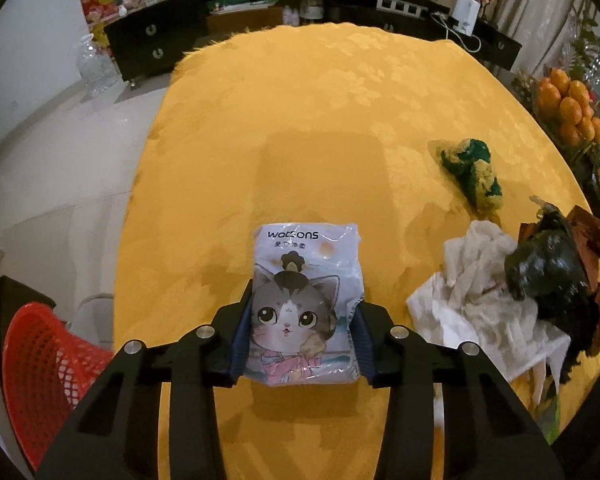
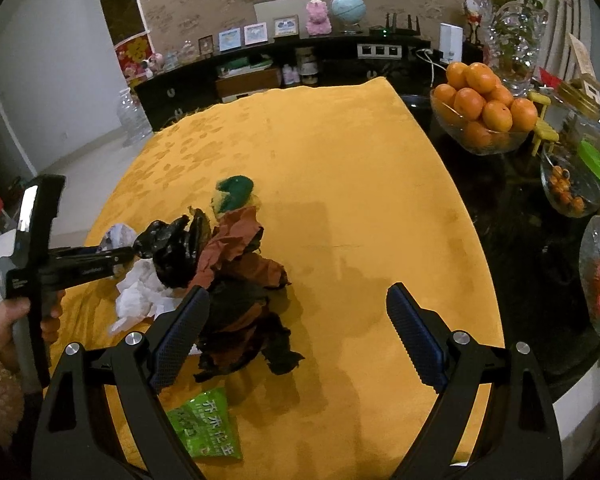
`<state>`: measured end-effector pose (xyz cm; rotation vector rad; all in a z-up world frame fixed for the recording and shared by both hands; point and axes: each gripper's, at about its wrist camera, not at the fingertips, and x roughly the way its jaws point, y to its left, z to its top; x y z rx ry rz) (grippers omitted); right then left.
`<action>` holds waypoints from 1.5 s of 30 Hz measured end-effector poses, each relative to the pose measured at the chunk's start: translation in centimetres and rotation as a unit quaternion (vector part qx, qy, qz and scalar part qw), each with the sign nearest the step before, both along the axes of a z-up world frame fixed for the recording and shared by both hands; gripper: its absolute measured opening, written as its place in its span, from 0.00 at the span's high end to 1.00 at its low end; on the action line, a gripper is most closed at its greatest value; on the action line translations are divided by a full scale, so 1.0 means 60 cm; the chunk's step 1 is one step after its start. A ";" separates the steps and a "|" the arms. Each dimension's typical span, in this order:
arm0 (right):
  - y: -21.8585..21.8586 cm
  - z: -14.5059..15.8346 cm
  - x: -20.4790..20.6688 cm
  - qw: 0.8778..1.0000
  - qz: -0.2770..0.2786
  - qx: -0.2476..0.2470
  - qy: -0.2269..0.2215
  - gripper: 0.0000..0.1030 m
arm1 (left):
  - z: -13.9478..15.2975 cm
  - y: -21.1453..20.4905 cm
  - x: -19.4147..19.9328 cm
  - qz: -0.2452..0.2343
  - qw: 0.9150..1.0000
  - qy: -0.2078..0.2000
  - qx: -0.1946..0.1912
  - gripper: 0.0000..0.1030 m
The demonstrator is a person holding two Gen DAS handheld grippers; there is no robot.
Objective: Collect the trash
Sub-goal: 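Grasp the Watsons cat-print packet with the left tool while the right tool grasps the brown cloth, then carry the packet in the left tool while the right tool carries the brown cloth to the basket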
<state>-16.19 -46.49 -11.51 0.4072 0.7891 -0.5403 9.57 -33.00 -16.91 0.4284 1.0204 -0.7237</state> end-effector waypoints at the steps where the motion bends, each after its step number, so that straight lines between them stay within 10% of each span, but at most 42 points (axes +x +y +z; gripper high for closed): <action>1: 0.000 -0.003 0.003 1.000 0.003 0.004 0.001 0.15 | 0.005 0.007 -0.002 0.001 1.000 -0.003 -0.003 0.61; 15: 0.020 -0.037 0.069 0.998 0.053 0.026 0.012 0.17 | 0.072 0.120 -0.058 0.032 0.998 -0.019 -0.042 0.61; 23: 0.018 -0.074 0.085 0.996 0.070 0.053 0.034 0.51 | 0.091 0.167 -0.072 0.050 0.997 -0.026 -0.053 0.61; 45: 0.017 0.032 0.002 0.999 0.042 0.021 -0.022 0.55 | 0.158 0.221 -0.098 0.068 0.992 -0.064 -0.083 0.61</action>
